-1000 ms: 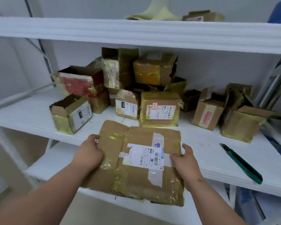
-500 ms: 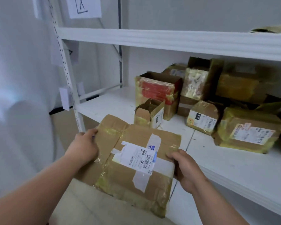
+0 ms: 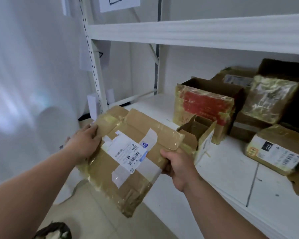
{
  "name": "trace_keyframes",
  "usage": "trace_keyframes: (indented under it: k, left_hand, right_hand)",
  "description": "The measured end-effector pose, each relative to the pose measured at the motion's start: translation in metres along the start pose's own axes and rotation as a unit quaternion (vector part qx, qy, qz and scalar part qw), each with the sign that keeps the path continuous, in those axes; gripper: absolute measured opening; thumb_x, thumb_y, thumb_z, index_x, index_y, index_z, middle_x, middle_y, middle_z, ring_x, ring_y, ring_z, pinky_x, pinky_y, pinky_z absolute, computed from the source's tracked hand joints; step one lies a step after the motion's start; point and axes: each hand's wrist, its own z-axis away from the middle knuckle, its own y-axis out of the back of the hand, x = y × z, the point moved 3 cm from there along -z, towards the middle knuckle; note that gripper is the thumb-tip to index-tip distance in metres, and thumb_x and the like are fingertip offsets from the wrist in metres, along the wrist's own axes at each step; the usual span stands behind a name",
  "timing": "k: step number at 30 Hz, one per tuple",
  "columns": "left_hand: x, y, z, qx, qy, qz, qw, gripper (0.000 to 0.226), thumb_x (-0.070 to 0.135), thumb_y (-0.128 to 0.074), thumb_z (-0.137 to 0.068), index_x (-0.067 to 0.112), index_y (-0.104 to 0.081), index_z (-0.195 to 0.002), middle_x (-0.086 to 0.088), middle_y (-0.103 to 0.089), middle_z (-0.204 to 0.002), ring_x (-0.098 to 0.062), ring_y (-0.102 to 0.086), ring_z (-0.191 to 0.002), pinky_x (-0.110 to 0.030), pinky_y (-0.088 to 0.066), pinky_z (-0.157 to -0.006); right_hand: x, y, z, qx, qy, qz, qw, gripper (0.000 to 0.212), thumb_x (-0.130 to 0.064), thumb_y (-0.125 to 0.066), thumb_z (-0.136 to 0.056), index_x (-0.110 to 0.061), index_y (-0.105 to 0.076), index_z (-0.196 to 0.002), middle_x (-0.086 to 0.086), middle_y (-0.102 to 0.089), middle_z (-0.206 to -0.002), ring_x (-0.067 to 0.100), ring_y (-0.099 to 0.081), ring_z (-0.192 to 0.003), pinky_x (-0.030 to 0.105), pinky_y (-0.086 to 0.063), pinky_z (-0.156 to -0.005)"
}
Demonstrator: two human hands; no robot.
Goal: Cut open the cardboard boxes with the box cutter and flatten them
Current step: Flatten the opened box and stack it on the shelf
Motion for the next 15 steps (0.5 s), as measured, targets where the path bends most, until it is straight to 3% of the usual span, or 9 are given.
trace_keyframes:
  k: [2, 6, 10, 12, 15]
  left_hand:
    - [-0.002, -0.007, -0.013, -0.026, -0.002, -0.036, 0.999, 0.053, 0.050, -0.031, -0.100, 0.033, -0.030, -0.150, 0.007, -0.022, -0.159, -0.026, -0.020, -0.146, -0.051, -0.018, -0.117]
    - [0.004, -0.026, -0.046, -0.062, -0.008, 0.031, 0.998, 0.061, 0.057, -0.036, -0.098, 0.034, -0.022, -0.153, 0.002, -0.011, -0.162, -0.026, -0.008, -0.149, -0.047, -0.010, -0.121]
    - [0.013, -0.040, -0.088, -0.096, -0.003, 0.161, 0.982, 0.074, 0.057, -0.051, -0.093, 0.040, -0.013, -0.154, 0.008, 0.013, -0.163, -0.031, -0.012, -0.149, -0.048, -0.022, -0.118]
    - [0.020, -0.044, -0.113, -0.119, -0.027, 0.156, 0.980, 0.077, 0.056, -0.053, -0.093, 0.040, -0.011, -0.155, 0.007, 0.015, -0.163, -0.030, -0.017, -0.149, -0.045, -0.026, -0.114]
    - [0.030, -0.050, -0.156, -0.143, -0.102, 0.087, 0.981, 0.088, 0.065, -0.059, -0.084, 0.043, -0.010, -0.154, 0.009, 0.016, -0.162, -0.030, -0.017, -0.149, -0.044, -0.026, -0.114]
  right_hand:
    - [0.000, -0.010, -0.019, 0.015, 0.008, -0.018, 1.000, 0.014, -0.012, -0.058, -0.096, -0.021, -0.063, -0.105, 0.003, -0.074, -0.093, 0.023, -0.065, -0.080, 0.037, -0.049, -0.071]
    - [-0.003, -0.023, -0.060, 0.096, 0.013, -0.066, 0.993, 0.009, -0.013, -0.061, -0.095, -0.021, -0.059, -0.099, 0.005, -0.071, -0.093, 0.022, -0.063, -0.077, 0.032, -0.050, -0.064]
    - [-0.002, -0.040, -0.101, 0.141, 0.035, -0.107, 0.984, 0.016, -0.014, -0.061, -0.095, -0.027, -0.060, -0.103, 0.008, -0.072, -0.105, 0.026, -0.068, -0.092, 0.038, -0.057, -0.071]
    - [-0.003, -0.053, -0.122, 0.145, 0.037, -0.154, 0.977, 0.023, -0.012, -0.057, -0.098, -0.030, -0.059, -0.112, 0.006, -0.072, -0.105, 0.025, -0.071, -0.091, 0.039, -0.060, -0.070]
    - [-0.006, -0.073, -0.148, 0.125, 0.024, -0.249, 0.960, 0.028, -0.008, -0.051, -0.102, -0.028, -0.054, -0.121, 0.006, -0.071, -0.107, 0.020, -0.074, -0.081, 0.032, -0.059, -0.057]
